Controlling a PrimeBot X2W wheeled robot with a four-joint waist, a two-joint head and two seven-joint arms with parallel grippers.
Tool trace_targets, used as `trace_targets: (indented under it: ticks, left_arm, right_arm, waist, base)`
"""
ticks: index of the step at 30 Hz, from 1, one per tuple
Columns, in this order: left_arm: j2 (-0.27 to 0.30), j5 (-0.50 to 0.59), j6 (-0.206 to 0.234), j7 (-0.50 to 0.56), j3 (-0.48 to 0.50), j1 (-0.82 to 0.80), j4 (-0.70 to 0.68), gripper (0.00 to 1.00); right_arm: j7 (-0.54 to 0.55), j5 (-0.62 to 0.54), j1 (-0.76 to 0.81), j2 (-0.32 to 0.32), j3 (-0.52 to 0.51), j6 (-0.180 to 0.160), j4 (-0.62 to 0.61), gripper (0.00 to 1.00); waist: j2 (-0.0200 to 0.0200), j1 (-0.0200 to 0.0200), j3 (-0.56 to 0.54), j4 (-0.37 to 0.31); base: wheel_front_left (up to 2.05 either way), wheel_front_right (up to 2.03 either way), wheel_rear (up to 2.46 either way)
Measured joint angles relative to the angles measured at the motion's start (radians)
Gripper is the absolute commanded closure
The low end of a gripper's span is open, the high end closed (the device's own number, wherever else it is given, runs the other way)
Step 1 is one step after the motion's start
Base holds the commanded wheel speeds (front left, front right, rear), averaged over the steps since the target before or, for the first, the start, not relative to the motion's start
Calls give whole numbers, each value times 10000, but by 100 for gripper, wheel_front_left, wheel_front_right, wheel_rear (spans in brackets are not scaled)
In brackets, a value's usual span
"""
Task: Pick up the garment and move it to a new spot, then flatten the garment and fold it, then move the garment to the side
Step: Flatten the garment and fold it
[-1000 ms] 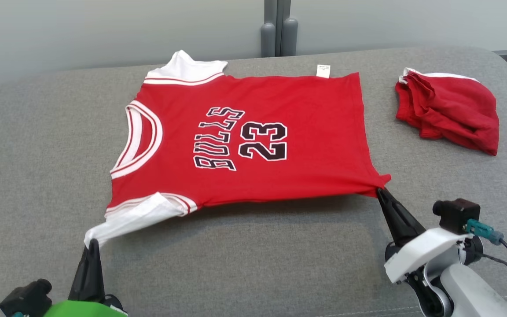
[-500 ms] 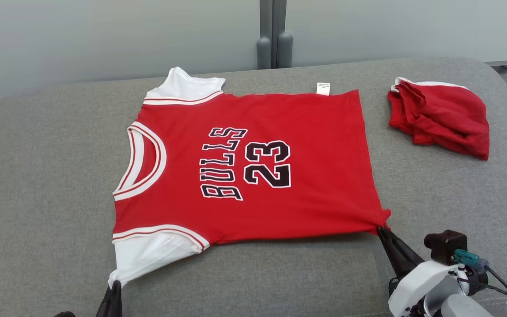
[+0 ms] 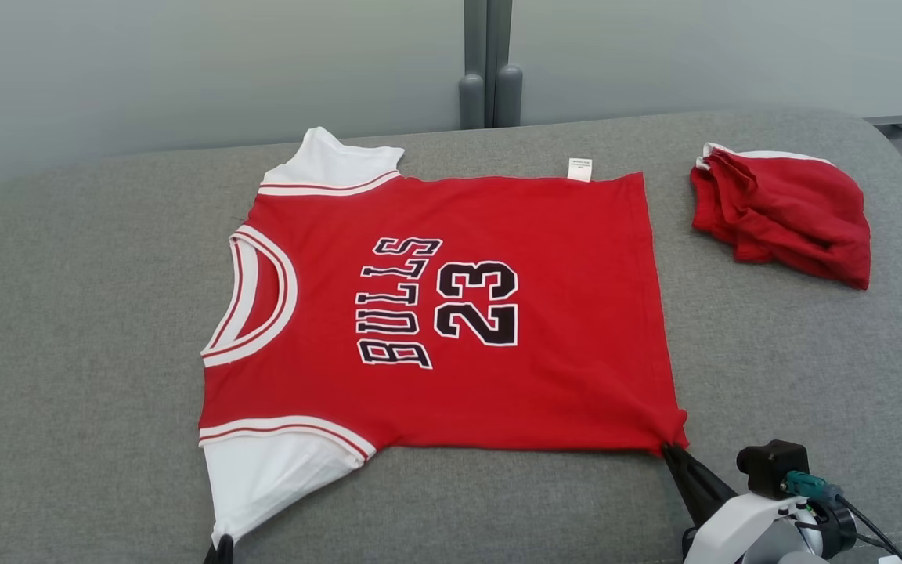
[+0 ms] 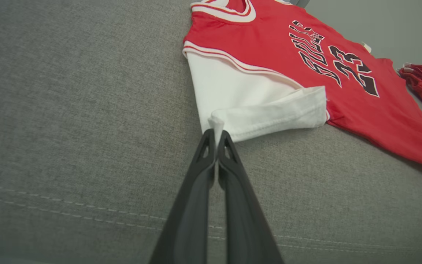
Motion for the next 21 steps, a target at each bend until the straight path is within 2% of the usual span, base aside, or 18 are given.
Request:
trace_targets:
  ticks: [5, 6, 7, 8, 9, 10, 11, 13, 14, 15, 16, 17, 21]
  left_arm:
    - [44, 98, 0, 132, -25, -25, 261, 100]
    - [58, 117, 0, 140, -36, -26, 320, 100]
    - [63, 151, -2, 148, -42, -26, 380, 100]
    - [65, 167, -2, 167, -54, -27, 435, 100]
    - [63, 167, -4, 165, -69, -30, 460, 100]
    - [63, 167, -13, 167, -84, -37, 474, 93]
    - [61, 167, -15, 167, -105, -41, 485, 76]
    - [59, 167, -15, 167, -150, -42, 516, 60]
    - [59, 167, -23, 167, -161, -42, 537, 56]
    - [59, 167, -61, 167, -169, -42, 564, 26]
    - [59, 167, -88, 169, -173, -41, 604, 9]
    - [59, 165, -90, 169, -174, -41, 635, 0]
    - [69, 132, -90, 178, -136, -30, 704, 0]
  right_arm:
    - [0, -205, -12, 153, -21, 4, 221, 100]
    - [0, -207, -13, 180, -36, 15, 242, 94]
    - [0, -209, -15, 199, -59, 15, 263, 74]
    - [0, -219, -15, 211, -81, 25, 286, 61]
    - [0, -240, -16, 217, -104, 31, 314, 54]
    - [0, -259, -16, 224, -127, 31, 339, 47]
    - [0, -288, -16, 232, -146, 35, 362, 19]
    - [0, -295, -15, 255, -184, 42, 393, 0]
    - [0, -295, -14, 265, -207, 42, 405, 0]
    - [0, -301, -10, 267, -238, 42, 408, 0]
    - [0, -314, 1, 261, -276, 42, 410, 0]
    - [0, -334, 19, 259, -313, 42, 408, 0]
    - [0, -384, 215, 245, -499, 42, 376, 0]
  waist:
    - [0, 0, -42, -15]
    - [0, 0, -52, -20]
    - [0, 0, -61, -25]
    - [0, 0, -70, -31]
    - [0, 0, -79, -37]
    - [0, 0, -87, -44]
    - [0, 0, -95, -51]
    - [0, 0, -109, -64]
    - [0, 0, -115, -72]
    - [0, 0, -121, -80]
    - [0, 0, -126, -87]
    - [0, 0, -129, -93]
    - [0, 0, -131, -114]
  base:
    - [0, 0, 0]
    - [0, 0, 0]
    - [0, 0, 0]
    - [0, 0, 0]
    - [0, 0, 0]
    - [0, 0, 0]
    - [0, 0, 0]
    - [0, 0, 0]
    - [0, 0, 0]
    - [0, 0, 0]
    - [0, 0, 0]
    - [0, 0, 0]
    - [0, 0, 0]
